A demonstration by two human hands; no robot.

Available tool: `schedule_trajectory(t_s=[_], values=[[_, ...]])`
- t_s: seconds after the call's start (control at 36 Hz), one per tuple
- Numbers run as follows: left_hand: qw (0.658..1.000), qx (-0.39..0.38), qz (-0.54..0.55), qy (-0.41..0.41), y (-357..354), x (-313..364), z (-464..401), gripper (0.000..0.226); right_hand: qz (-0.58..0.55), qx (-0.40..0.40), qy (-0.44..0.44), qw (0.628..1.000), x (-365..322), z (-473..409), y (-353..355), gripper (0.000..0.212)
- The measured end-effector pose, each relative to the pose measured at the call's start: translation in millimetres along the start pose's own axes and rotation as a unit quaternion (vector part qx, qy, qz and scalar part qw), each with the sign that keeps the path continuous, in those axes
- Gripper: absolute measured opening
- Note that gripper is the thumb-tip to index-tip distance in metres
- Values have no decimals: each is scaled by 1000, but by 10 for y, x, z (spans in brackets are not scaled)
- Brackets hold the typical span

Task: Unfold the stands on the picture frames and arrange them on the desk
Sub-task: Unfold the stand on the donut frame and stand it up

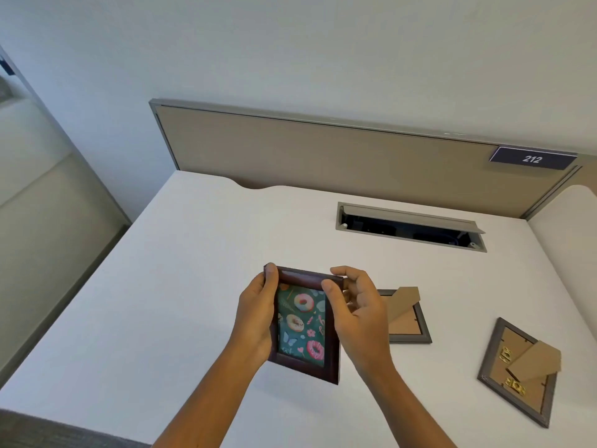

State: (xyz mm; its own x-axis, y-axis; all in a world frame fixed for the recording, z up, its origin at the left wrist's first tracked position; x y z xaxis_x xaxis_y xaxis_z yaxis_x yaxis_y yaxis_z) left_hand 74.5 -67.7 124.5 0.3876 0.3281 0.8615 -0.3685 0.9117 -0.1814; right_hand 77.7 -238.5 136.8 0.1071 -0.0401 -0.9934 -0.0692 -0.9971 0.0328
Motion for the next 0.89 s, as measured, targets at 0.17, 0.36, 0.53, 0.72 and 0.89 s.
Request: schedule_trajectory(t_s=[0.17, 0.36, 0.53, 0.72, 0.89], values=[[992, -26, 107, -63, 12, 10, 17, 48, 45, 1, 128, 991, -150, 170, -13, 25], [966, -42, 192, -165, 106, 35, 51, 35, 38, -26, 194, 980, -269, 366, -38, 30], [953, -102, 232, -168, 150, 59, 88, 39, 22, -79, 149, 985, -255, 504, -16, 45], [948, -136, 238, -161, 216, 111, 79, 36, 57, -83, 104, 989, -187, 600, 44, 48], [932, -170, 272, -170, 202, 175, 95, 38, 103, -95, 102, 985, -136, 638, 68, 49]])
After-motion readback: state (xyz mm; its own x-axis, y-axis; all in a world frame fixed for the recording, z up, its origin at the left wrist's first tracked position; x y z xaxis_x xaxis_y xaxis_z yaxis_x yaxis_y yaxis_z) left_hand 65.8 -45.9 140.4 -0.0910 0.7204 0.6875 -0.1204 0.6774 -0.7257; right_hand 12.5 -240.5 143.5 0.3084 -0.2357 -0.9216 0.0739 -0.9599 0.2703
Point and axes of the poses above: each hand's wrist, its own z-axis away from the middle knuckle, its own y-axis out of the back of the hand, x = y × z, the point moved 1 cm from there along -z, towards the middle knuckle, and after that the axes turned 5 degrees about -z, right-handed, at the moved point
